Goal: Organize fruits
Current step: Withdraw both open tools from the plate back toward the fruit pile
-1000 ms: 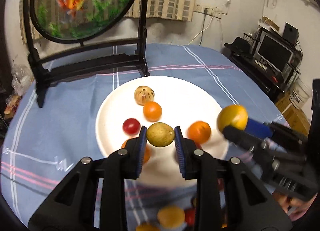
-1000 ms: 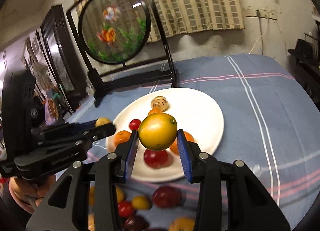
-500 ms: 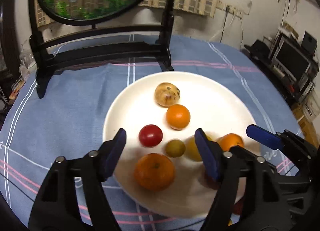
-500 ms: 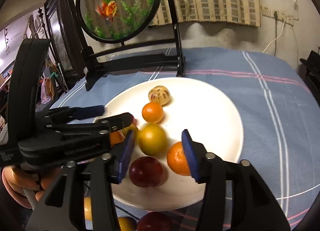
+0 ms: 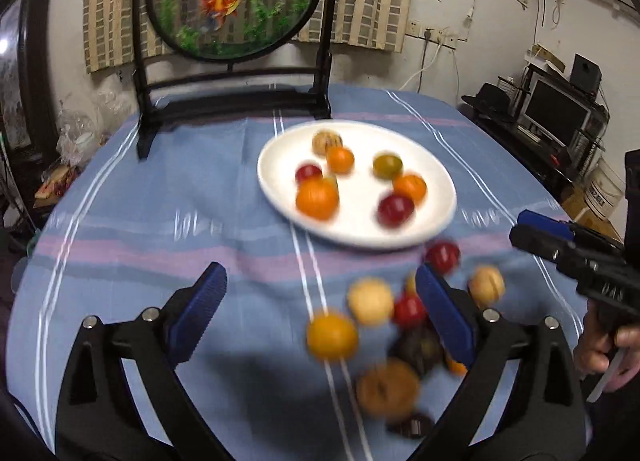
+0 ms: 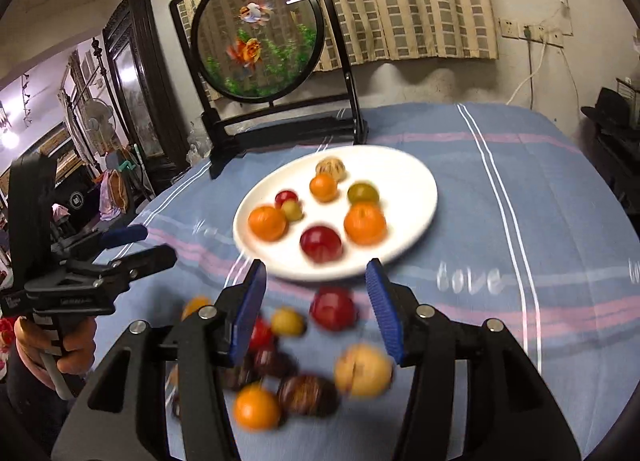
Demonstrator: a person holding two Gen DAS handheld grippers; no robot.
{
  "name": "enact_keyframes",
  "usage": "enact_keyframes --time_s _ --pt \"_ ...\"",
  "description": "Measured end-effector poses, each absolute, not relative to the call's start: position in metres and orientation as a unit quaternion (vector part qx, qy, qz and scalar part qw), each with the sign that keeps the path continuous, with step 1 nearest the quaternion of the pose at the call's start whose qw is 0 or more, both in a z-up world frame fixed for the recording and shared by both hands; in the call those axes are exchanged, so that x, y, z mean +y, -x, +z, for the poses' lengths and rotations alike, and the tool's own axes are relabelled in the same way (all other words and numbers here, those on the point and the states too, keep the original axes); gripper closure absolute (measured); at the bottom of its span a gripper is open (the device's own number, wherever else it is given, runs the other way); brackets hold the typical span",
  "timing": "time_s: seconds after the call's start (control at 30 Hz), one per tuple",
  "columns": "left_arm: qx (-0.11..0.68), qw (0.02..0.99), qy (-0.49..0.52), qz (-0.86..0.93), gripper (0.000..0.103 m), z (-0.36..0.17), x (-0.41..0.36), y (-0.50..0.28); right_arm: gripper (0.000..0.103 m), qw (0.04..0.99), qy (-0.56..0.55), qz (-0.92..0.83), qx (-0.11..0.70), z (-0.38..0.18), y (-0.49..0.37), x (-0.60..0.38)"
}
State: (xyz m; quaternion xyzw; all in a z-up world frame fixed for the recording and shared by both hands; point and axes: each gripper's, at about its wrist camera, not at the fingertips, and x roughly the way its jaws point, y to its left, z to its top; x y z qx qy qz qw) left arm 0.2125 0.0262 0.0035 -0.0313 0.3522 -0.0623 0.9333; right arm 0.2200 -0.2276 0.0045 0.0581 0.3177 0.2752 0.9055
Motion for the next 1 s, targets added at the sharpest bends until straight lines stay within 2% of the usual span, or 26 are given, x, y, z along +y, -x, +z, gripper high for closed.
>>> enact_keyframes --time_s 0.13,0.33,0.9,1.0 --pt "0.35 0.933 0.05 -0.065 0.005 -0.022 0.024 -0.169 0.049 0.88 -0.098 0.304 0.352 -0.016 -0.187 -0.23" --pt "0.362 0.928 0.036 -0.085 0.005 -0.037 0.016 -0.143 0.049 0.868 -0.084 0.312 0.377 -0.031 -0.163 -0.217" --pt "0.367 0.926 0.051 -0.066 0.005 -0.038 0.025 -0.138 0.05 0.834 -0.088 0.304 0.453 -0.057 -0.181 -0.202" --pt "0.364 0.928 0.046 -0.068 0.005 -0.037 0.024 -0.137 0.055 0.832 -0.091 0.299 0.458 -0.058 -0.186 -0.201"
